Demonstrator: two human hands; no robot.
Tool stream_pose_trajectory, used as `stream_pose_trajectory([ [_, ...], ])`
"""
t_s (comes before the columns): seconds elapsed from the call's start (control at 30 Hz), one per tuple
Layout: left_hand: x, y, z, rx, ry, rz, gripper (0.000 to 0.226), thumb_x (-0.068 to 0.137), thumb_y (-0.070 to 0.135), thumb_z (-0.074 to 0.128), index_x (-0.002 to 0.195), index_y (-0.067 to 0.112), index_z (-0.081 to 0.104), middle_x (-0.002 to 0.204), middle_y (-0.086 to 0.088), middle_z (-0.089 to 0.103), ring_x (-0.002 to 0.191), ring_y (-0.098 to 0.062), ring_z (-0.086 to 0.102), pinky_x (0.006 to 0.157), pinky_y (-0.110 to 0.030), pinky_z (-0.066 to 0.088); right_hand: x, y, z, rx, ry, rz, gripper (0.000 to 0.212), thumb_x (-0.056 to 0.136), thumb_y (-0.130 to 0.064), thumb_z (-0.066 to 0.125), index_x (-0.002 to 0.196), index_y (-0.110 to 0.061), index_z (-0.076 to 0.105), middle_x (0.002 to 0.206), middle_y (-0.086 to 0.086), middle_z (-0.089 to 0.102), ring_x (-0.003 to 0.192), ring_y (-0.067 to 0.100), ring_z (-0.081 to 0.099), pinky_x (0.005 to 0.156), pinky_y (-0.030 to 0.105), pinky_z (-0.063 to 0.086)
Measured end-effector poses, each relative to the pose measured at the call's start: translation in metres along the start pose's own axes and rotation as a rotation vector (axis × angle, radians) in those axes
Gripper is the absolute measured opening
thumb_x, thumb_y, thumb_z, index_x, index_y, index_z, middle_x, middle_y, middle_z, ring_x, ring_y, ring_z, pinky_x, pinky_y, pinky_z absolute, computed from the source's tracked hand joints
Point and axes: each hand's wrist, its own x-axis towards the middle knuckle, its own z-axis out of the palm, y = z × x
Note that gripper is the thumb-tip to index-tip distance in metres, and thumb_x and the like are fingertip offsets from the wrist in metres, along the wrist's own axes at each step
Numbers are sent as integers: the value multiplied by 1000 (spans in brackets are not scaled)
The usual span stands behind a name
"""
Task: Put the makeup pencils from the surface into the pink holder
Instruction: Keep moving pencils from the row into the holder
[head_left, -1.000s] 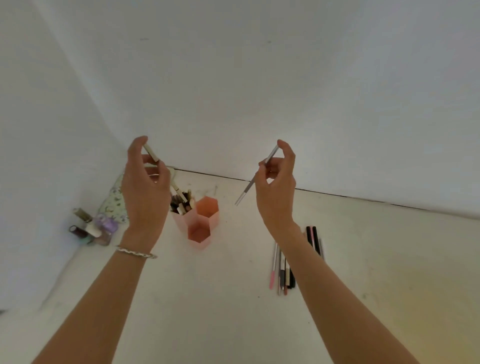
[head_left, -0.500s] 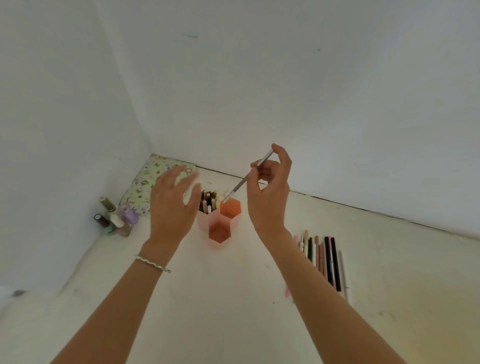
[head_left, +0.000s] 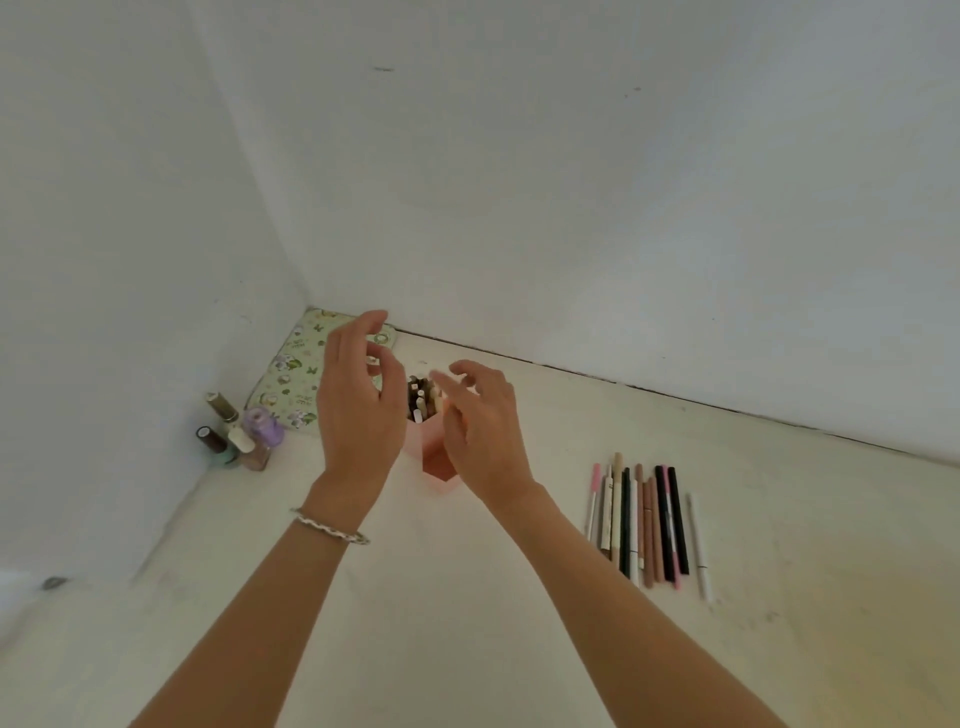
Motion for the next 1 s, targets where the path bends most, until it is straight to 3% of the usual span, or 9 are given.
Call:
stream_pose_trajectory([
  [0.1,-21,22,25,-41,-73,43,25,92,14,46,114,18,57,106,8,57,86,-6,57,72,-15,49,-7,18,-24,54,184,185,45,85,2,43,124,-10,62,120,7,58,107,22,55,94,40,48],
  [0.23,-78,49,88,54,-526,-120,22,90,9,56,109,19,59,91,8,62,82,-12,62,71,-25,51,-19,58,-76,48,319,388,44,84,8,45,121,-12,61,109,-7,56,90,16,57,81,32,51],
  [0.33,-124,53,128,241,-825,-257,29,92,9,51,119,15,58,99,0,67,89,-18,65,74,-27,51,-37,83,-115,33,386,482,37,90,6,44,115,-13,63,106,-7,60,95,5,57,79,16,46],
  [0.43,-154,54,150,384,-980,-288,29,94,6,46,122,12,52,109,-6,64,96,-23,63,76,-30,50,-61,104,-147,-8,425,549,35,90,8,44,107,-13,65,103,-5,63,92,-2,57,78,8,43],
  [0.63,-174,53,168,539,-1032,-173,21,96,9,49,118,9,47,110,-10,59,94,-27,62,76,-35,52,-106,130,-181,-37,474,679,35,90,6,44,104,-18,65,100,-10,62,92,-9,56,76,5,42],
  [0.77,-157,56,169,296,-904,-291,58,91,12,57,143,10,33,116,-14,59,98,-30,62,81,-37,53,-127,146,-188,-11,483,866,36,89,2,44,109,-21,62,103,-11,62,86,2,58,74,14,46],
  [0.9,-129,72,163,55,-788,-287,89,87,10,59,155,35,7,112,-20,60,86,-32,65,71,-42,58,-142,163,-184,-114,276,1036,32,92,0,46,118,-13,59,103,0,61,86,13,58,72,23,46],
  [1.0,-113,81,158,-30,-721,-271,104,81,8,61,152,47,-4,86,-10,56,65,-20,58,59,-37,57,-151,168,-171,-165,61,1083,36,94,-1,45,128,-10,53,110,8,62,99,22,59,78,26,45],
])
